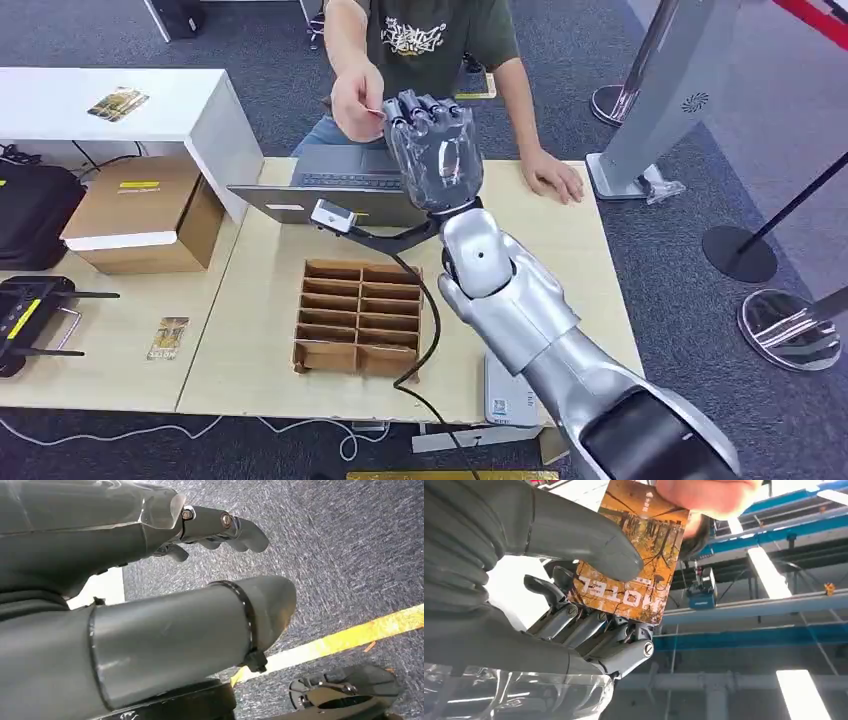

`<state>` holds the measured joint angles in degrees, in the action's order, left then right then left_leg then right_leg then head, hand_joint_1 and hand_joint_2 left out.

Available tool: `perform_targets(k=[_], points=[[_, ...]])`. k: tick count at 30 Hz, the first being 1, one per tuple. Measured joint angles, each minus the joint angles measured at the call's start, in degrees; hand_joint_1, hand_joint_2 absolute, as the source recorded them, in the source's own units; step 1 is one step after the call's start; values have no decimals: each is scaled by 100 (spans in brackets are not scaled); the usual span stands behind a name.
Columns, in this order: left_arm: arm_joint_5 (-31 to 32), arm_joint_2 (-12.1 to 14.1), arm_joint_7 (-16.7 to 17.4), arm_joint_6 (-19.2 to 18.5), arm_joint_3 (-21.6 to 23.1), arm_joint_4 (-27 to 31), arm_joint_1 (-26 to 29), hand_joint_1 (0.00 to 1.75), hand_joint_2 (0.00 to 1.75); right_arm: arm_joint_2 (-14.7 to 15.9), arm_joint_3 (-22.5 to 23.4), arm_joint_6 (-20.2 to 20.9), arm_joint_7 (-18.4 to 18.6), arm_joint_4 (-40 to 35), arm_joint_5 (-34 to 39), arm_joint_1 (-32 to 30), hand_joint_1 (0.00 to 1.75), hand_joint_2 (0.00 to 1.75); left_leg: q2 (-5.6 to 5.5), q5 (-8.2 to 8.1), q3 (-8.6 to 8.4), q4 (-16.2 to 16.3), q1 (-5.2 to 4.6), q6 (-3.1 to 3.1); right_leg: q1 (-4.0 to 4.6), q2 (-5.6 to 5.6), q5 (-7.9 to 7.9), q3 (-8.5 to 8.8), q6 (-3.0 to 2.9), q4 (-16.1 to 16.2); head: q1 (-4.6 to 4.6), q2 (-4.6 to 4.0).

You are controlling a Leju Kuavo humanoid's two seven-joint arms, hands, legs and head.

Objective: Pass the card to the sensor for recognition and then transmit it.

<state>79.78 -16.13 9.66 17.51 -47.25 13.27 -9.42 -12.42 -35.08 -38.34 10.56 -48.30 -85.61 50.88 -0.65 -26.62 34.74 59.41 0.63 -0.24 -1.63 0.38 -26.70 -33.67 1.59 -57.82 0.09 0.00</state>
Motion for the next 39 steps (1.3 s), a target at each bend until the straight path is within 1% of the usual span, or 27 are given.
perform_targets(k=[6, 22, 23, 24, 32, 39], points=[[44, 2, 61, -74, 98, 0, -4, 0, 0, -118, 83, -9, -39, 310, 0, 24, 175, 175, -1, 0, 0, 1, 0, 0, 0, -2, 0, 0, 0, 1, 2, 0], [7, 7, 232, -125, 284, 0, -37, 0, 0, -122, 319, -15, -24, 454, 0, 47, 175, 175, -2, 0, 0, 1, 0, 0, 0, -2, 0, 0, 0, 1, 2, 0], [-11, 7, 238, -125, 284, 0, -40, 0, 0, -122, 319, -13, -24, 457, 0, 47, 80, 175, -1, 0, 0, 1, 0, 0, 0, -2, 0, 0, 0, 1, 0, 0], [-26, 7, 254, -122, 286, 0, -43, 0, 0, -122, 323, -15, -24, 461, 0, 46, 0, 175, -1, 0, 0, 1, 0, 0, 0, -2, 0, 0, 0, 1, 0, 0], [-111, 7, 288, -122, 297, 0, -51, 0, 0, -186, 494, -13, -223, 481, 0, 17, 0, 175, 0, 0, -1, 1, 0, 0, 0, 0, 0, 0, 0, 1, 0, 0], [-125, 7, 288, -122, 337, 0, -54, 0, 0, -223, 542, -11, -232, 481, 0, 13, 0, 175, 0, 0, -1, 1, 0, 0, 0, 0, 0, 0, 0, 1, 2, 0]])
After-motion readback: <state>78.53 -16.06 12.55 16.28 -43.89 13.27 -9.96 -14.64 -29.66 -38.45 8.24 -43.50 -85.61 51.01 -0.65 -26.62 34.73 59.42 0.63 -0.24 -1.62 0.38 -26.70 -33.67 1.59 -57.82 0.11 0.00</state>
